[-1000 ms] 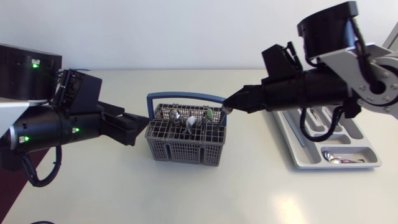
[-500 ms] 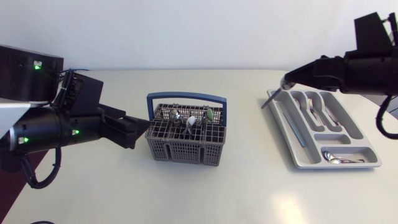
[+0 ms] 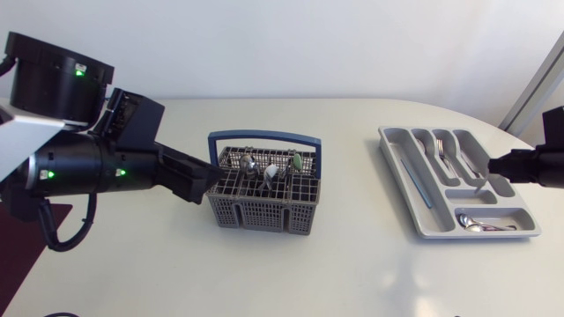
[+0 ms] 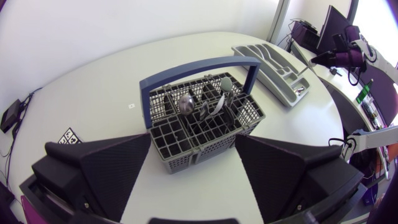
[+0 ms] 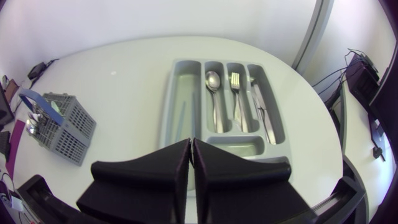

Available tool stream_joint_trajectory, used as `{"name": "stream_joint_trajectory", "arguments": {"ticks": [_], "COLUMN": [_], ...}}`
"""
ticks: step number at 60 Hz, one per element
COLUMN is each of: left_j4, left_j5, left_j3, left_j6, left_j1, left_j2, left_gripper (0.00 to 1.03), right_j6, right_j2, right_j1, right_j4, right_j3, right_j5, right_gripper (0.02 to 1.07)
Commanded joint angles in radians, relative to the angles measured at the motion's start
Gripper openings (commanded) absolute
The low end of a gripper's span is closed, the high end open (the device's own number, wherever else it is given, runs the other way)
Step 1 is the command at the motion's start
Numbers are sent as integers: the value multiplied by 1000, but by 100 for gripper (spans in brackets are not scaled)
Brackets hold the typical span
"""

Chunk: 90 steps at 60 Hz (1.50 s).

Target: Transfer all utensils from the basket to the drawer tray.

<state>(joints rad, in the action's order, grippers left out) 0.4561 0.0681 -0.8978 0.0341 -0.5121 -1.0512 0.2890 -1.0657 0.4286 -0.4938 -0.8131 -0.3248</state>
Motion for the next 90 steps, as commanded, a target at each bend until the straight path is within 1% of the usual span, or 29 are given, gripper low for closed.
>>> {"name": "stream_joint_trajectory", "arguments": {"ticks": [1,9,19,26,31,37,48,54,66,72,80,90], "left_j4": [19,21,21,21,23,24,24,23,24,23,24,24], "left_j5": [24,48,56,62,65,67,70,70,75,75,76,78], "left_j3": [-50,-58,-59,-59,-58,-58,-56,-56,-55,-55,-55,-52], "left_j6": [33,52,56,58,58,58,58,59,58,58,58,58], "left_j1": [-6,-6,-8,-6,-8,-6,-6,-6,-5,-5,-8,-8], "left_j2": [-33,-52,-63,-70,-70,-70,-72,-73,-72,-72,-72,-70], "left_gripper": [96,96,96,96,96,96,96,96,96,96,96,96], "right_j6": [96,174,254,276,282,283,265,251,207,199,202,213], "right_j2": [-31,-66,-105,-183,-246,-270,-206,-151,-39,-17,-16,-31], "right_j1": [47,88,114,124,128,130,130,125,121,122,153,216], "right_j4": [35,100,204,285,317,345,345,339,228,158,106,80], "right_j3": [42,91,161,189,195,209,223,221,210,204,210,227], "right_j5": [26,75,136,178,207,225,225,245,268,267,260,225], "right_gripper": [8,8,8,9,9,10,9,9,9,8,8,8]}}
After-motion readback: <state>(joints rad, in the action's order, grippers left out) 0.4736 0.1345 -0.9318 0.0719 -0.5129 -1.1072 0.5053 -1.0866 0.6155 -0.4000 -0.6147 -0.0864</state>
